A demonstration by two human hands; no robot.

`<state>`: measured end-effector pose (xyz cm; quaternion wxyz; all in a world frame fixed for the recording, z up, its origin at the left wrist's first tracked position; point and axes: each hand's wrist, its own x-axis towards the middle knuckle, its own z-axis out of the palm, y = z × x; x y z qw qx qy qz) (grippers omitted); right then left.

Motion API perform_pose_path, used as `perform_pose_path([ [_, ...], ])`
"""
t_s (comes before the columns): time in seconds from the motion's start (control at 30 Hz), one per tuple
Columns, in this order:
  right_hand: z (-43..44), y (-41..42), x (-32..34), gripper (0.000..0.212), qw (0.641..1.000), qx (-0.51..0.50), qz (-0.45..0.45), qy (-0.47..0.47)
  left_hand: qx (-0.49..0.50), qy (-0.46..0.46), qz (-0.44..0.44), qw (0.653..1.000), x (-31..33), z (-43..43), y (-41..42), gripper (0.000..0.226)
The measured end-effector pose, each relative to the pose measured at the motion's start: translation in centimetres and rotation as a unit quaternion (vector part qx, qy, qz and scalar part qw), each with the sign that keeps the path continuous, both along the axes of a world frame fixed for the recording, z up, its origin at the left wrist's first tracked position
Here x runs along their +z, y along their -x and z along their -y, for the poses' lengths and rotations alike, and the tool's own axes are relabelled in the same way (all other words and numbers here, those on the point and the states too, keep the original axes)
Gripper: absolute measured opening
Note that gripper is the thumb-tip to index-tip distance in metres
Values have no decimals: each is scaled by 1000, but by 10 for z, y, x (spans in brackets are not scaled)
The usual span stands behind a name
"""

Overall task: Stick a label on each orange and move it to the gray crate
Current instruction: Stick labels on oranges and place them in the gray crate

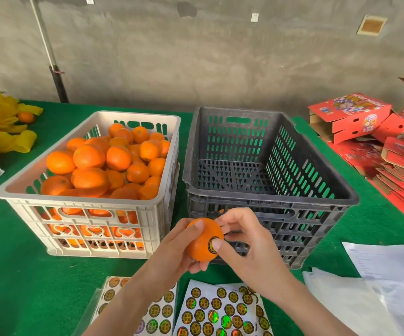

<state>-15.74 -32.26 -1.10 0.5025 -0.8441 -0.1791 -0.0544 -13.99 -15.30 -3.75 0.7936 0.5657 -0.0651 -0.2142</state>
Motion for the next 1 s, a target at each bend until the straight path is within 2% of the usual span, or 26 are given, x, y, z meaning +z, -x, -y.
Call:
perform_pose_path([
  [0.1, -7, -2, 16, 70, 997, 70, -18, 29, 8, 23, 11, 1000, 17, -1, 0, 63],
  [0.17, -18, -10, 34, 79, 993, 80, 32, 81, 4, 7, 51, 999, 33, -6, -7, 67],
  [0.23, -24, -33, 56, 80, 991, 46, 93, 86, 13, -61, 160, 985, 56, -15, -21, 65],
  [0.27, -24, -51, 66, 78, 989, 22, 117, 82, 48, -97, 213, 971, 66, -23, -33, 59],
  [0.33, -18, -101, 83, 73, 985, -40, 121, 112, 181, -183, 271, 927, 82, -45, -64, 36],
  [0.37, -12, -131, 88, 70, 980, -69, 93, 160, 243, -236, 284, 897, 84, -62, -83, 25],
  [0.4, -3, -160, 88, 67, 968, -87, 48, 230, 283, -319, 288, 857, 83, -82, -103, 24],
  [0.43, 6, -186, 83, 65, 946, -83, -4, 313, 289, -429, 282, 808, 81, -103, -121, 32],
  [0.47, 14, -206, 74, 61, 912, -56, -58, 403, 254, -554, 258, 750, 75, -124, -136, 42],
  [0.53, 27, -229, 48, 38, 801, 28, -169, 573, 127, -740, 178, 637, 63, -158, -152, 54],
  [0.57, 32, -234, 32, 28, 737, 56, -211, 640, 63, -789, 156, 591, 56, -170, -154, 56],
  [0.6, 37, -238, 17, 30, 681, 75, -237, 689, 17, -816, 153, 557, 47, -177, -156, 60],
  [0.63, 42, -240, 5, 41, 646, 92, -257, 713, -7, -830, 160, 535, 38, -182, -157, 65],
  [0.67, 47, -243, -5, 49, 633, 99, -283, 714, -11, -835, 165, 524, 30, -185, -158, 69],
  [0.77, 52, -245, -22, 53, 654, 107, -368, 652, 35, -833, 186, 520, 17, -181, -155, 56],
  [0.83, 51, -246, -27, 53, 658, 119, -403, 625, 94, -808, 201, 546, 14, -181, -154, 48],
  [0.87, 50, -247, -28, 53, 660, 122, -406, 620, 127, -778, 202, 581, 15, -181, -153, 49],
  [0.93, 45, -249, -24, 58, 683, 117, -383, 611, 197, -683, 200, 674, 18, -180, -148, 58],
  [0.97, 43, -249, -17, 62, 711, 105, -347, 602, 227, -631, 204, 713, 22, -176, -144, 61],
  [1.0, 39, -248, -5, 62, 760, 84, -280, 580, 254, -580, 216, 743, 25, -171, -139, 60],
])
